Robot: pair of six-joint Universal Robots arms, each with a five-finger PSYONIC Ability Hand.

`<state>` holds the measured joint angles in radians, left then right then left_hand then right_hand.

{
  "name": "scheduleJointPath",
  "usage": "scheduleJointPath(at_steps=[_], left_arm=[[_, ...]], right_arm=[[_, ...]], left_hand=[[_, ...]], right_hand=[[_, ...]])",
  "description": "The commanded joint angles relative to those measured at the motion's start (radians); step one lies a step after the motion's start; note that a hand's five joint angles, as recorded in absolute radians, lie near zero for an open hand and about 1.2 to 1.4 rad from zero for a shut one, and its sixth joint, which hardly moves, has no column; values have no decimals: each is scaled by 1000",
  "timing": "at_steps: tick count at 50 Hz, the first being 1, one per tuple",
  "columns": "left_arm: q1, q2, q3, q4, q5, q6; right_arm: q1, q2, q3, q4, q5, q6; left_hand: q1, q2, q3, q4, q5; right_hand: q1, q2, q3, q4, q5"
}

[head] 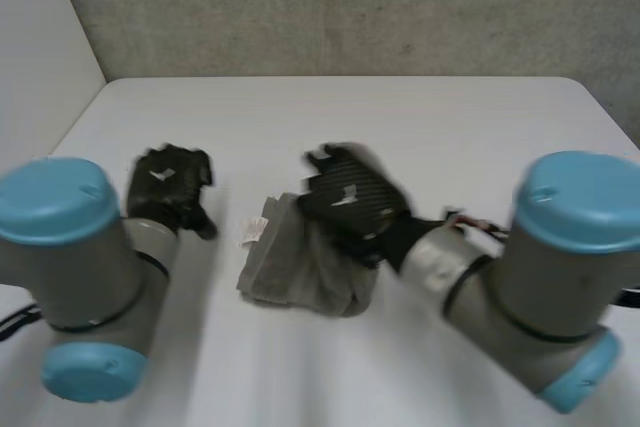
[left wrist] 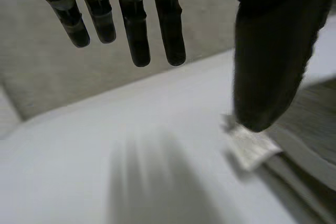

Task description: Fold the towel.

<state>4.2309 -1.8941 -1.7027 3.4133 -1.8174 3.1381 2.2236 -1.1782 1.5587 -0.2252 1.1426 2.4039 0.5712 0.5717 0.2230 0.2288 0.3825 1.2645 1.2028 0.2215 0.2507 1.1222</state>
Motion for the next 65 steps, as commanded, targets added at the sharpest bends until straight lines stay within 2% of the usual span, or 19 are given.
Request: scheduleJointPath(at_steps=[1, 3, 7, 8, 9, 10, 11, 15, 20, 23, 25, 31, 39, 41, 47, 56, 61, 64, 65], left_arm=[[132, 69, -35, 1, 21, -19], [144, 72, -43, 1, 27, -24], [155, 66, -43, 4, 36, -38], [155, 66, -43, 4, 36, -38], [155, 61, -37, 9, 39, -39], [155, 56, -29, 14, 44, -42], [155, 56, -29, 14, 44, -42], [138, 41, 7, 32, 78, -55], [110, 0, 67, 35, 157, -81], [97, -17, 101, 32, 205, -111], [93, -23, 110, 30, 223, -130], [81, -30, 97, 17, 257, -190], [-2, -31, 26, -34, 251, -187], [-11, -31, 12, -40, 251, -185], [-29, -28, -41, -43, 239, -182], [-22, -34, -83, -34, 230, -179], [-20, -88, -63, -28, 231, -155], [-20, -118, -48, -16, 231, -132], [-20, -119, -48, -16, 231, -131]], right_arm=[[122, 187, -131, 1, -60, -29], [158, 279, -189, 3, -60, -32], [171, 345, -229, 1, -46, -35], [171, 353, -233, 0, -37, -35], [171, 338, -221, -5, -24, -35], [171, 338, -221, -5, -24, -35], [166, 306, -200, -9, -15, -22], [156, 209, -135, -11, 16, 27], [65, -2, 9, -16, 74, 255], [41, -47, 38, -16, 89, 317], [-17, -116, 96, -5, 104, 427], [-108, -153, 146, 27, 105, 546], [-139, -52, 86, 61, 123, 615], [-133, 7, 26, 84, 153, 696], [-113, 162, -133, 191, 149, 866], [-71, 287, -243, 241, 151, 919], [-53, 347, -290, 256, 164, 922], [-52, 370, -310, 260, 200, 911], [-52, 373, -315, 260, 236, 900]], left_hand=[[-26, -26, -48, -54, -12], [-32, -32, -48, -54, -18], [-32, -32, -48, -54, -18], [-32, -32, -48, -54, -18], [-32, -32, -48, -54, -18], [-32, -32, -48, -54, -18], [-32, -32, -48, -54, -18], [-35, -35, -48, -54, -21], [-35, -35, -48, -54, -21], [-35, -35, -48, -54, -21], [-35, -35, -48, -54, -21], [-67, -67, -48, -54, -53], [-90, -91, -48, -54, -76], [-93, -94, -48, -54, -79], [-111, -111, -48, -54, -97], [-123, -123, -48, -54, -109], [-135, -135, -48, -54, -120], [-137, -138, -48, -54, -123], [-137, -138, -48, -54, -123]], right_hand=[[132, 193, -47, -76, 100], [132, 193, -47, -76, 100], [132, 193, -47, -76, 100], [46, 107, -47, -76, 13], [-688, -626, -47, -76, -720], [-695, -633, -47, -76, -727], [-1090, -1028, -47, -76, -1122], [-1090, -1028, -47, -76, -1122], [-1090, -1028, -47, -76, -1122], [-1090, -1028, -47, -76, -1122], [-1090, -1028, -47, -76, -1122], [-1090, -1028, -47, -76, -1122], [-1090, -1028, -47, -76, -1122], [-1090, -1028, -47, -76, -1122], [-1090, -1028, -47, -76, -1122], [-1090, -1028, -47, -76, -1122], [-1090, -1028, -47, -76, -1122], [-1090, -1028, -47, -76, -1122], [-1090, -1028, -47, -76, -1122]])
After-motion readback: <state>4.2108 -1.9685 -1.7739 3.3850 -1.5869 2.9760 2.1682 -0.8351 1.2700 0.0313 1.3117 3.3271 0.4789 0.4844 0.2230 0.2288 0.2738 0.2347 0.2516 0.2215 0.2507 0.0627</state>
